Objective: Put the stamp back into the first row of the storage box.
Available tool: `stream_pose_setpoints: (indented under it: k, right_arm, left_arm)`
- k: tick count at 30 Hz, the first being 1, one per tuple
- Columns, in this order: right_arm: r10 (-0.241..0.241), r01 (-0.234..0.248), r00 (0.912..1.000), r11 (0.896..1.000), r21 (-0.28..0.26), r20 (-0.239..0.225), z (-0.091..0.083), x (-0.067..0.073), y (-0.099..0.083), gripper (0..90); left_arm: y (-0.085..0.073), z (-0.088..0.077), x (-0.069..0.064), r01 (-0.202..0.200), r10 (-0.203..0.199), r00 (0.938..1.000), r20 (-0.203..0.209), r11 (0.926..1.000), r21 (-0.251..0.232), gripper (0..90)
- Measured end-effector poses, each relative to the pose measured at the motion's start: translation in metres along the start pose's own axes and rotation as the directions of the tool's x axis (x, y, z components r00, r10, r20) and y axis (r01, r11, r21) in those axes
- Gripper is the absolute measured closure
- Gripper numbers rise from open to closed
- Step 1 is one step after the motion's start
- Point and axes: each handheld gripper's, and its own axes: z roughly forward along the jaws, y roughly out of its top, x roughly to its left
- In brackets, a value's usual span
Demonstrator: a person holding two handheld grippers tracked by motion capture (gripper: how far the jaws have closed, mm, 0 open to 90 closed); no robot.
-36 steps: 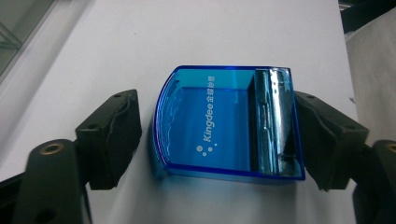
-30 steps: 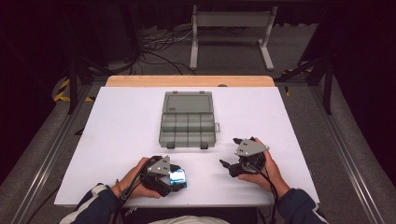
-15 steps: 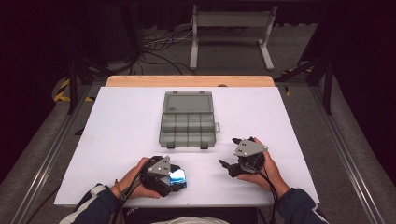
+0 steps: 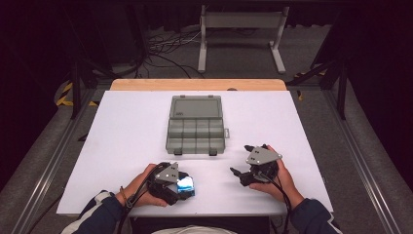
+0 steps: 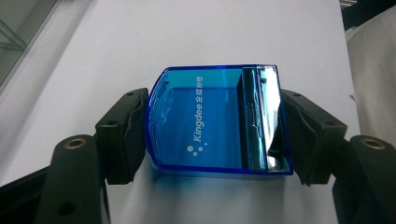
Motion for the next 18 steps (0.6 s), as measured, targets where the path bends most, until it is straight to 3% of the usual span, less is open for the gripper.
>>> stream_pose_setpoints:
  k: [6,18]
  right_arm:
    - [0.01,-0.01,0.9999,1.0,-0.012,0.01,-0.0038,-0.0006,0.0003,12.7]
    - [0.009,-0.009,0.9999,1.0,-0.01,0.005,-0.0021,-0.0014,0.0007,12.8]
  left_arm:
    - [0.0003,0.0001,-0.0008,0.004,-0.004,1.0,-0.005,1.0,0.0,30.8]
    - [0.001,-0.0031,-0.0002,0.027,-0.028,0.9975,-0.065,0.9995,-0.014,30.9]
